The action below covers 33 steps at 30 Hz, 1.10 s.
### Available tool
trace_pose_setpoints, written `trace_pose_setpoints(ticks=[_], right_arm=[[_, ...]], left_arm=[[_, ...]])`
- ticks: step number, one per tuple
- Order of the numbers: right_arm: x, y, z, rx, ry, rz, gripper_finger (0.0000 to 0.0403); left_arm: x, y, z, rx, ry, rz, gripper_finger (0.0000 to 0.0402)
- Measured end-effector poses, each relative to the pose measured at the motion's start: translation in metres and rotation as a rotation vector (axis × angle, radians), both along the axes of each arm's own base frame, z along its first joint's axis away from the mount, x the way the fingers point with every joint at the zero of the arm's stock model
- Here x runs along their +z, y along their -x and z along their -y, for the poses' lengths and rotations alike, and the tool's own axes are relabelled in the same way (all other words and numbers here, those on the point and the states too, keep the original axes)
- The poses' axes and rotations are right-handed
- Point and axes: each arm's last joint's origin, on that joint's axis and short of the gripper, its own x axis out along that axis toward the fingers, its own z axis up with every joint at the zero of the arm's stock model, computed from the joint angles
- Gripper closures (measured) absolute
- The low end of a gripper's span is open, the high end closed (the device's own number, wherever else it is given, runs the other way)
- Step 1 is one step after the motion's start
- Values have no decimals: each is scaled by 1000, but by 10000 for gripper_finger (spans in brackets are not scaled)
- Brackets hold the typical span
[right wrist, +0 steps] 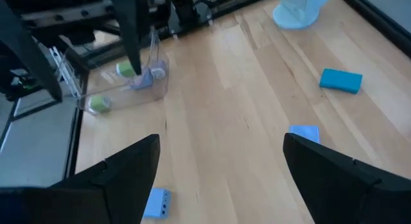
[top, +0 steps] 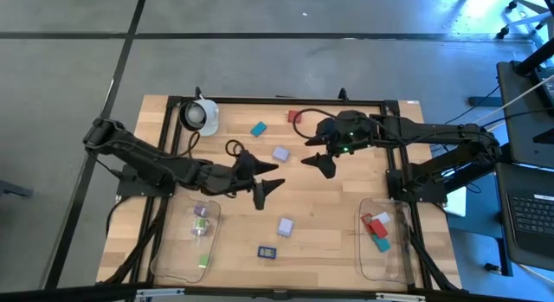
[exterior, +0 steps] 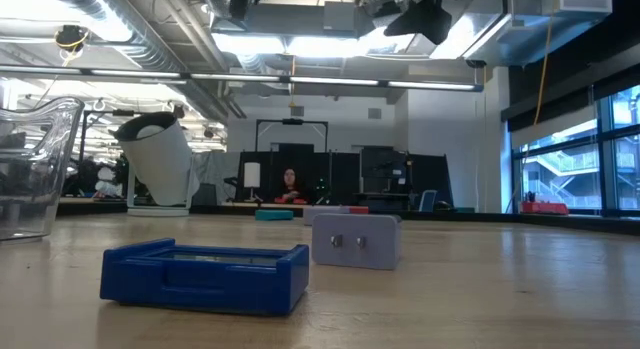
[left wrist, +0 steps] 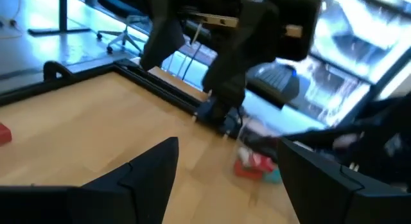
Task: Pick & Place Office items
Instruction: Put the bottom purple adapter into the left transparent bin
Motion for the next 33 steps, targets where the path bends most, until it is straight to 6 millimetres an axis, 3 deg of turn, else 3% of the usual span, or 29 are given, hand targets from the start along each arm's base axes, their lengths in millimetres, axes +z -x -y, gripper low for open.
trace_pose_setpoints(ticks=[9,16,20,25,33], right_arm=[[-5,4,0,-2,-6,-71,69],[-9,7,0,-5,-12,-115,69],[-11,9,0,-3,-10,-147,69],[-12,10,0,0,-8,-166,69],[-14,12,0,0,-8,-186,69]], left_arm=[[-12,-26,-6,-82,-90,-260,141],[-52,-51,-3,-306,-55,-502,140],[-79,-59,14,-550,-176,-596,139],[-104,-63,33,-703,-367,-655,139],[-123,-73,44,-718,-383,-617,139]])
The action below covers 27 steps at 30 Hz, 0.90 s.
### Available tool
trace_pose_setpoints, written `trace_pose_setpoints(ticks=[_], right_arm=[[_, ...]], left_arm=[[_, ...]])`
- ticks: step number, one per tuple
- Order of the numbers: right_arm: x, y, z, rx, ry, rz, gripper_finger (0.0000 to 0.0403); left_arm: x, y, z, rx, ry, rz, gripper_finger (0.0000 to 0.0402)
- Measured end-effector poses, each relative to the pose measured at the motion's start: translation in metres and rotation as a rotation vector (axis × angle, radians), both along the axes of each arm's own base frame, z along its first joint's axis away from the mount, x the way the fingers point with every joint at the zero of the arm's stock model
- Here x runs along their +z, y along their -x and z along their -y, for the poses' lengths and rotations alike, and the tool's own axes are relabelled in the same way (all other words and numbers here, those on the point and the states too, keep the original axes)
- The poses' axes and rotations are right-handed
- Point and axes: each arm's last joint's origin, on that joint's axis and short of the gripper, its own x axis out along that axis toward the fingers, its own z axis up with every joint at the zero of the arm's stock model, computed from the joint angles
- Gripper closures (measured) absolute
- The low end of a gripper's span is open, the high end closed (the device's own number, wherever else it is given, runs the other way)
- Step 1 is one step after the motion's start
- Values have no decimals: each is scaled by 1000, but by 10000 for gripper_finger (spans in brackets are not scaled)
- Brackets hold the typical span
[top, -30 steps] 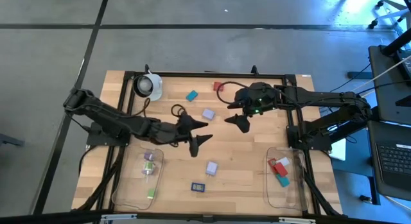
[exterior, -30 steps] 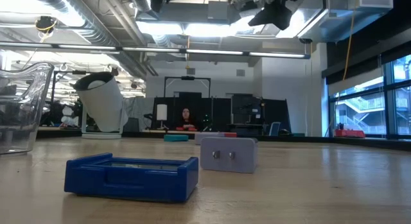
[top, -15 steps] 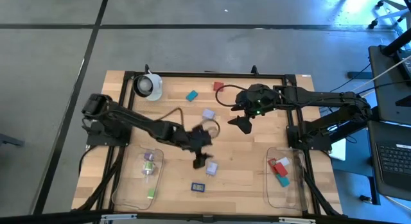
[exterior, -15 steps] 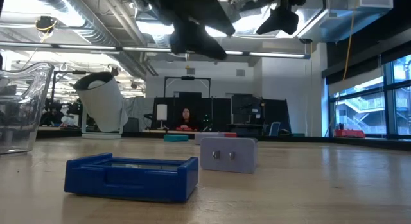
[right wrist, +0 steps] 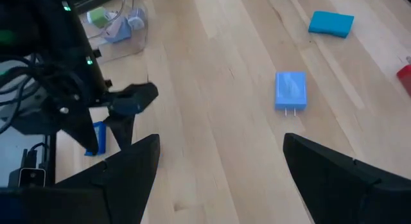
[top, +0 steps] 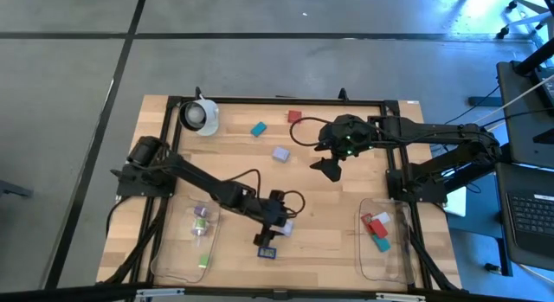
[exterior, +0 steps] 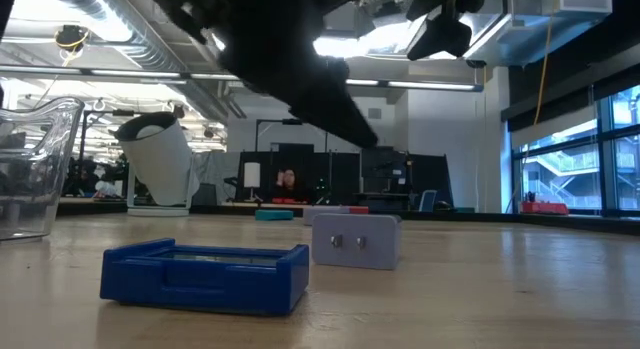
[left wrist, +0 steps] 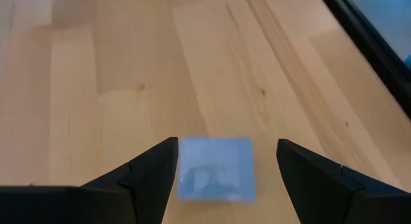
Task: Pick & Place Office items
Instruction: Put the bottom purple adapter into the left transparent bin
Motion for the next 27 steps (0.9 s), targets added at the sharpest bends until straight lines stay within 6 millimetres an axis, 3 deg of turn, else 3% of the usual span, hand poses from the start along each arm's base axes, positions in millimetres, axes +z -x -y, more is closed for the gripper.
trace_pose_setpoints(ticks=[9,27], right_arm=[[0,0,0,1,1,0,69],[0,0,0,0,0,0,69]], left_arm=[[-20,-7,3,24,29,-21,125],[-24,-8,-4,-79,-48,-22,103]])
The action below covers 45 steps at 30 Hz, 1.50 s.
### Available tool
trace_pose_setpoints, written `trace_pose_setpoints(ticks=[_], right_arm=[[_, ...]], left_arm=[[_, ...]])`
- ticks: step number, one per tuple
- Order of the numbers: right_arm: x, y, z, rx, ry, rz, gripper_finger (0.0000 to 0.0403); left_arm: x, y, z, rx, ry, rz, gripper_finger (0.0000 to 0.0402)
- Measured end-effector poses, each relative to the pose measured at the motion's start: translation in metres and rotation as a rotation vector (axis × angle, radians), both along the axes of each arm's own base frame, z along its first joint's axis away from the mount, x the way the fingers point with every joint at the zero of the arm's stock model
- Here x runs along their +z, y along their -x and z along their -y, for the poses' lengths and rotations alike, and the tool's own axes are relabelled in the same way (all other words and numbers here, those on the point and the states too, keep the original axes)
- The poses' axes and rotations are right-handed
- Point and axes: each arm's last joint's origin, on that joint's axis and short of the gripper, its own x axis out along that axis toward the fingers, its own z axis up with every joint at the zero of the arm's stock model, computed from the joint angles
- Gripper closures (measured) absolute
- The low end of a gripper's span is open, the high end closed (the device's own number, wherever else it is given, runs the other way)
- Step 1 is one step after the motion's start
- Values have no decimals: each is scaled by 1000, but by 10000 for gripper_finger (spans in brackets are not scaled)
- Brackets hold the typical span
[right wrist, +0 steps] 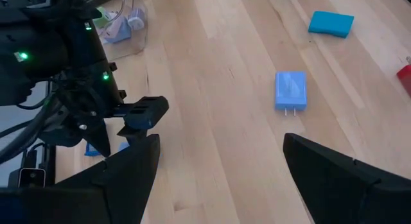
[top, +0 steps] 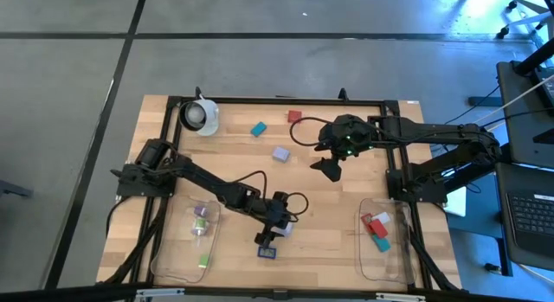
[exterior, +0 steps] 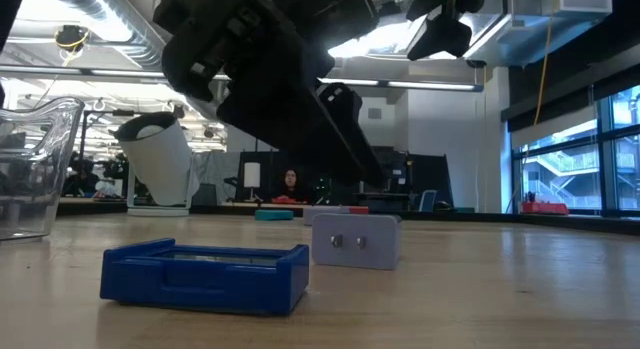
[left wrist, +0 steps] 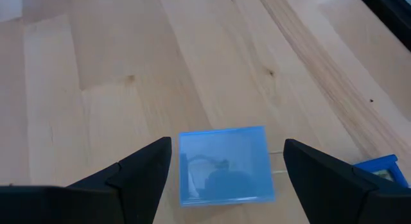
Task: Pick & Place Office items
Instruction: Put the bottom purple adapter into the left transparent bin
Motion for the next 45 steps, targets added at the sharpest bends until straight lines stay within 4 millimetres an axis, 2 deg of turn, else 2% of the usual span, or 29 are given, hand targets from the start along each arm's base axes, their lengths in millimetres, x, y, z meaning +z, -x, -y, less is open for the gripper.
trace_pose_setpoints(ticks=[8,14,22,32,36,41,45], right_arm=[[0,0,0,-17,-16,-1,69],[0,0,0,-17,-16,-1,69],[0,0,0,-19,-18,-1,69],[0,0,0,-19,-18,0,69],[0,0,0,-16,-15,0,69],[0,0,0,-14,-13,0,69],[0,0,0,-11,-10,0,69]], left_arm=[[-2,0,-5,18,0,-25,100],[-3,2,0,31,19,-32,100],[-19,0,0,83,29,-74,100],[-25,-4,1,86,35,-56,100],[-25,-4,2,89,32,-53,115],[-25,-5,1,110,44,-55,155],[-24,-5,1,134,55,-51,155]])
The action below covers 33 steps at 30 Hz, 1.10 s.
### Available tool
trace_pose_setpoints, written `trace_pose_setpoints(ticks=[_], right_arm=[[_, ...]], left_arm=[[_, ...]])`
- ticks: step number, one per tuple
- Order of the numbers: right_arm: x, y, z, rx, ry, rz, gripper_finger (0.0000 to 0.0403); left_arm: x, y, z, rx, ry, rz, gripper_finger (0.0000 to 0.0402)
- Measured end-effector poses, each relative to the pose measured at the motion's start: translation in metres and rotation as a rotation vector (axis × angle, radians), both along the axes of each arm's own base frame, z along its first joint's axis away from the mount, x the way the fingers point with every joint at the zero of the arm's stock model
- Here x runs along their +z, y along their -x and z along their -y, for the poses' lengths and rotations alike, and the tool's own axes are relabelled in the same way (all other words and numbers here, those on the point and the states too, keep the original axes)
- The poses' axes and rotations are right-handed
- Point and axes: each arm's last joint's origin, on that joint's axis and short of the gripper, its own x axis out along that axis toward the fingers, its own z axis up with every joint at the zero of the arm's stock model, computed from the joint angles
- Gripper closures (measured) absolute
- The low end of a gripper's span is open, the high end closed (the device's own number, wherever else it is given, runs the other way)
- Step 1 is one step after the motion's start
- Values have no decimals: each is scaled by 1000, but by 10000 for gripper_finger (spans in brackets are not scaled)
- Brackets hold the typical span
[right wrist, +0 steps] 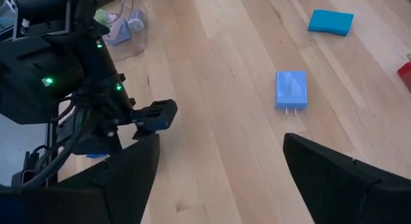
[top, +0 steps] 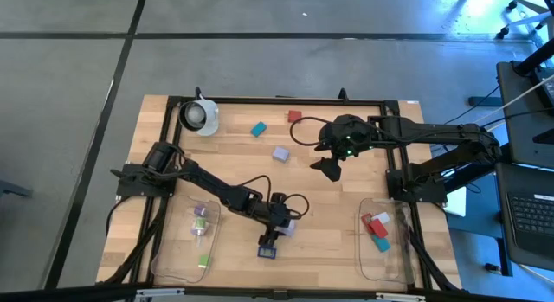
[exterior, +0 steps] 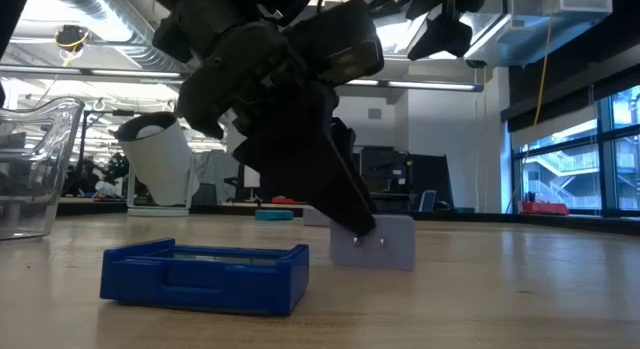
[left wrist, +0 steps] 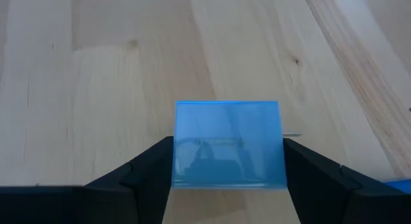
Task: Pick & Place Office items
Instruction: Put the bottom purple adapter into the left transparent bin
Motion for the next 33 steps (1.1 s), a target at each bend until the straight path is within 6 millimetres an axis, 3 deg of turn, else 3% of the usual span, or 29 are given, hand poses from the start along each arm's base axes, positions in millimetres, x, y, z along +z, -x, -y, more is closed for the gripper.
trace_pose_setpoints(ticks=[4,9,23,33], right_arm=[[0,0,0,4,4,0,69],[0,0,0,8,8,0,69],[0,0,1,-14,38,-1,69],[0,0,2,-27,52,-2,69]], left_arm=[[6,1,-2,33,-30,16,155],[31,4,-5,74,-53,91,155],[137,33,-24,360,-150,422,154],[191,60,-34,572,-168,625,154]])
